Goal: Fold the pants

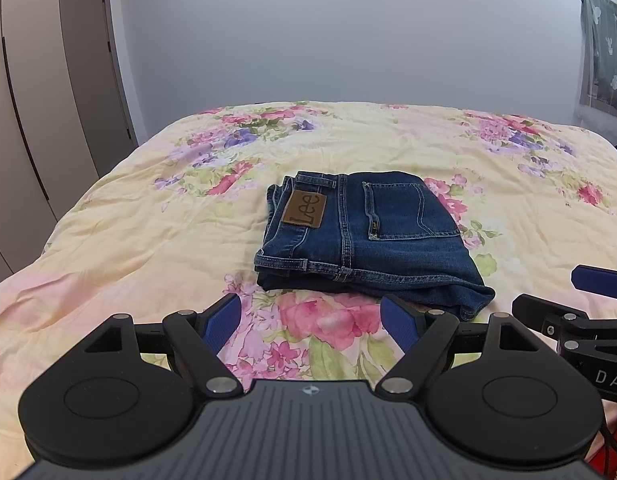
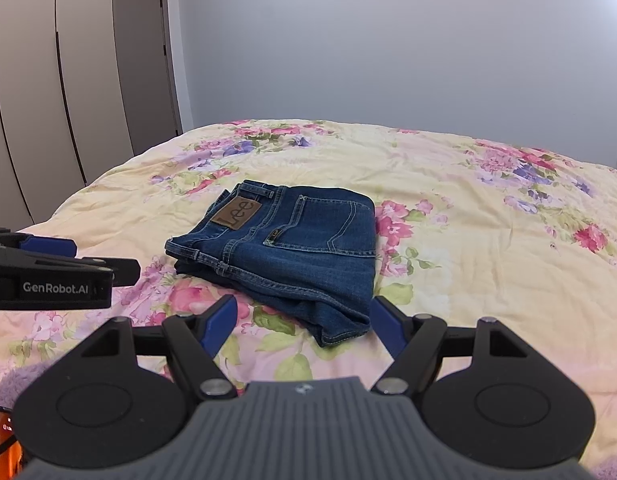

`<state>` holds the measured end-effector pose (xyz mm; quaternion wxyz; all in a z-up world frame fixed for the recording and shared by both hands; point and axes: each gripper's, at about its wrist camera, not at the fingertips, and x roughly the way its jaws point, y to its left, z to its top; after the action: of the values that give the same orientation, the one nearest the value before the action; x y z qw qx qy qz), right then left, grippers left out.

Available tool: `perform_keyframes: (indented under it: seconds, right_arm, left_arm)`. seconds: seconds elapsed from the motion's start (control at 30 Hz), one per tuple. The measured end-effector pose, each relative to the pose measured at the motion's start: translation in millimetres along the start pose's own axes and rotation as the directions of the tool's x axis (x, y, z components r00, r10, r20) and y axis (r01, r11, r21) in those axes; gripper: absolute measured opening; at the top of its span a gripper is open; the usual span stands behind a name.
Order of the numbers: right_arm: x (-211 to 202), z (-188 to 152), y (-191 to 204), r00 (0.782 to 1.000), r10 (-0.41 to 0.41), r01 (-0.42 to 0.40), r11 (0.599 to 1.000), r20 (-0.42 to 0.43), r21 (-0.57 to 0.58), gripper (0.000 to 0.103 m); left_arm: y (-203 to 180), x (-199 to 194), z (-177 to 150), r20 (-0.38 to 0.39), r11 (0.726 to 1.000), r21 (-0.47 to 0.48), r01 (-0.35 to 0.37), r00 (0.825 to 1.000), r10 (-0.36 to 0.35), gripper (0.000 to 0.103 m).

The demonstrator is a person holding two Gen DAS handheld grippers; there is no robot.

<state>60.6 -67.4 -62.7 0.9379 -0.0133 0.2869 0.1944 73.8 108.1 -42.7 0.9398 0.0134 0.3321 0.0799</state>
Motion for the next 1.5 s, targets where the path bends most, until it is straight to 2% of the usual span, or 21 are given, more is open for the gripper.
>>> perform_keyframes:
  seconds: [1.5]
  right_arm:
    - [-2.1, -0.9, -2.8, 1.000, -0.020, 0.020, 1.000, 0.000, 0.013, 0.071]
  left_arm:
    - [-1.8, -2.9, 1.6, 0.025, 1.000, -0.001, -0.005, 1.000, 0.005, 0.092]
